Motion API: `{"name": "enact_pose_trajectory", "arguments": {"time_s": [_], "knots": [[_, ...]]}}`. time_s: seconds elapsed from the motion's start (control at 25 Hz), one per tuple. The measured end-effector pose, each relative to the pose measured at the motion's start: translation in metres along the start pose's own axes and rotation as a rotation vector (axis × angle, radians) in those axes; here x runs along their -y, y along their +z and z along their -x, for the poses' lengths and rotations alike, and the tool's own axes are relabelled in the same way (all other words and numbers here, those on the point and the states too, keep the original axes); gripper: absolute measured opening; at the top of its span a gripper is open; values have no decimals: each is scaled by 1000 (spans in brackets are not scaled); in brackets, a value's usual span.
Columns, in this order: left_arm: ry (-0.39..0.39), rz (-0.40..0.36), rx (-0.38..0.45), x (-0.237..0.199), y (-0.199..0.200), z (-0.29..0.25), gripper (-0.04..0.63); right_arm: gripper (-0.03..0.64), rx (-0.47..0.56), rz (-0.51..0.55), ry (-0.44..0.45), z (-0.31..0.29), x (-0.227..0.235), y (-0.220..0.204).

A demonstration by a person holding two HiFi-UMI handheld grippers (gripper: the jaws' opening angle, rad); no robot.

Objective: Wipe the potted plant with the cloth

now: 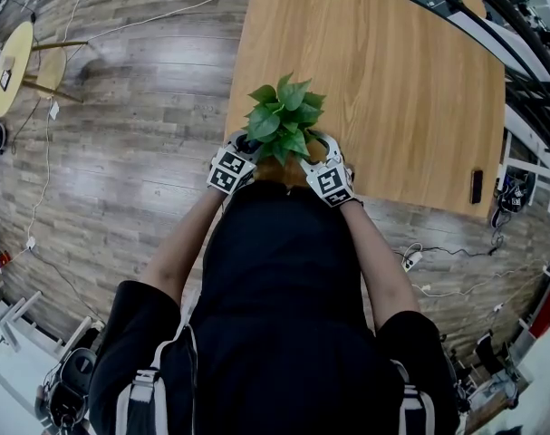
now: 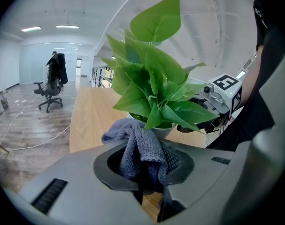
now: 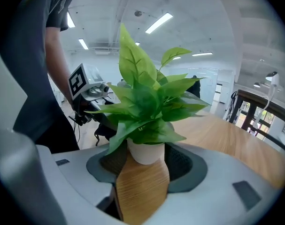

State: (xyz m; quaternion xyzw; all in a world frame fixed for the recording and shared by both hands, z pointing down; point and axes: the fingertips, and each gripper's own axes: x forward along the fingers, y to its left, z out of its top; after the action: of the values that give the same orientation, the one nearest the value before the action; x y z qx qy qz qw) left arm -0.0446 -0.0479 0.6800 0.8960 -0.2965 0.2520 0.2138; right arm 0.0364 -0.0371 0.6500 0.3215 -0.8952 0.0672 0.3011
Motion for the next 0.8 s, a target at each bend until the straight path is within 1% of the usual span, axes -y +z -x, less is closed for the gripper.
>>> {"name": "enact_pose_trajectory", "arguments": {"time_s": [0.16, 0.36, 0.48, 0.64, 0.72, 0.8], "knots": [[-14, -20, -11, 6, 2, 0, 115, 235, -4, -22, -25, 1, 5, -1], [-69, -56, -35, 22, -6, -1, 115, 235, 10, -94, -63, -2, 4, -3], [-90, -56, -37, 33, -11, 2, 115, 235, 9, -101, -66, -4, 0, -5], [-119, -83, -30, 42, -10, 4, 115, 235, 15, -118, -67, -3, 0, -3], [-117, -75, -20, 41, -10, 5, 115, 235, 17, -121, -63, -2, -2, -2], [-94, -61, 3, 36, -8, 8, 115, 235, 14, -130, -59, 0, -3, -2]]}}
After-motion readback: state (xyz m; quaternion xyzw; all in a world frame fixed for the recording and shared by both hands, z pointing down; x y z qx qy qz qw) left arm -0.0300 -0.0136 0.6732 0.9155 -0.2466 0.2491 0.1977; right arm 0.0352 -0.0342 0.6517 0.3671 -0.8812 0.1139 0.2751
